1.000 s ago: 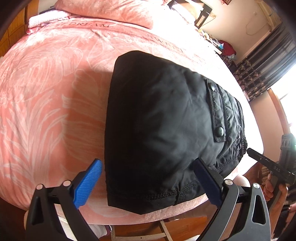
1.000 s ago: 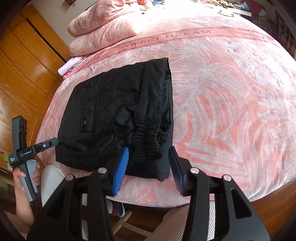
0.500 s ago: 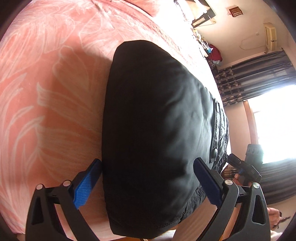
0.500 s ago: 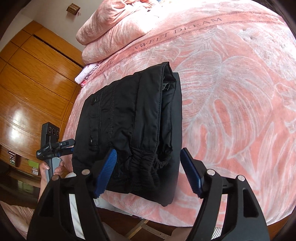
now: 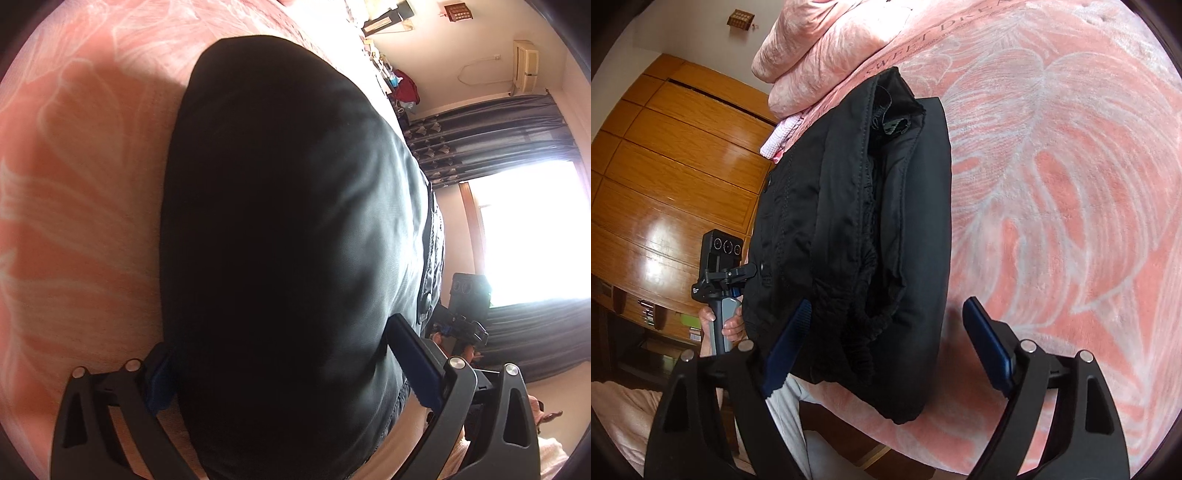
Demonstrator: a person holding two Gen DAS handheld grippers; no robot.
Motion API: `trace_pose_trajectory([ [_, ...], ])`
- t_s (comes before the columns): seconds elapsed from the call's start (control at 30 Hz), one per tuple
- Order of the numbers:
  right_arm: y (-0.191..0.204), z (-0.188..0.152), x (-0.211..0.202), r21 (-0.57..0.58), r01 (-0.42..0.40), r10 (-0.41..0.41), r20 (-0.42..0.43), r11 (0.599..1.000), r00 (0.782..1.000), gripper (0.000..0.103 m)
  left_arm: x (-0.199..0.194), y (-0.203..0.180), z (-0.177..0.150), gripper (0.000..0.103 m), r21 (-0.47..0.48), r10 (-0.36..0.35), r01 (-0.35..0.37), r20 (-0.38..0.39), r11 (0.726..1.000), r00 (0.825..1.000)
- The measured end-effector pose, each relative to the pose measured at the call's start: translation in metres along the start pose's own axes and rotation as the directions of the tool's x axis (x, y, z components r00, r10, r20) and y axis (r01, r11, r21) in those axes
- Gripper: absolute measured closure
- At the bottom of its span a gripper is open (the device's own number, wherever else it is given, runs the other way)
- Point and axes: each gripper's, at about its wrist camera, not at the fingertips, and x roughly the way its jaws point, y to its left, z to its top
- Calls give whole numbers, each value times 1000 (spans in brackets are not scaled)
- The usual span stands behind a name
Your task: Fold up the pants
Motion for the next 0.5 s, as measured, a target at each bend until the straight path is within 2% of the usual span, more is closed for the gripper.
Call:
trace_pose_trajectory([
  [0.13, -11, -1, 6, 33, -67, 68, -24, 997, 997, 13, 4, -2, 2, 4, 20, -12, 12, -3, 1000, 1000],
  [0.27, -4, 4, 17, 13, -69, 70, -71, 998, 995, 12, 19, -2, 8, 3, 17, -19, 19, -9, 1000, 1000],
  [0.3, -1, 5, 21, 5, -63, 64, -80, 998, 995, 19, 22, -4, 9, 3, 14, -9, 9, -12, 1000, 1000],
  [0.33, 3, 6, 24, -4, -59, 59, -84, 998, 995, 31, 23, -7, 10, 3, 11, 5, -5, -11, 1000, 1000],
  [0.37, 5, 9, 26, 7, -85, 85, -83, 996, 993, 34, 23, -9, 10, 3, 8, 11, -11, -4, 1000, 1000],
  [0.4, 5, 10, 26, 25, -88, 90, -75, 996, 993, 43, 21, -11, 10, 5, 2, 8, -8, 7, 1000, 1000],
  [0.43, 12, 9, 20, 6, -84, 84, -45, 996, 995, 53, 19, -13, 10, 9, -6, 2, -2, 24, 1000, 1000],
  [0.47, 17, 8, 16, -1, -81, 81, -27, 997, 996, 55, 16, -14, 10, 14, -17, 3, -2, 41, 1000, 999],
  [0.5, 22, 9, 12, -7, -80, 80, -14, 997, 997, 59, 12, -14, 10, 27, -27, 6, -5, 53, 1000, 999],
])
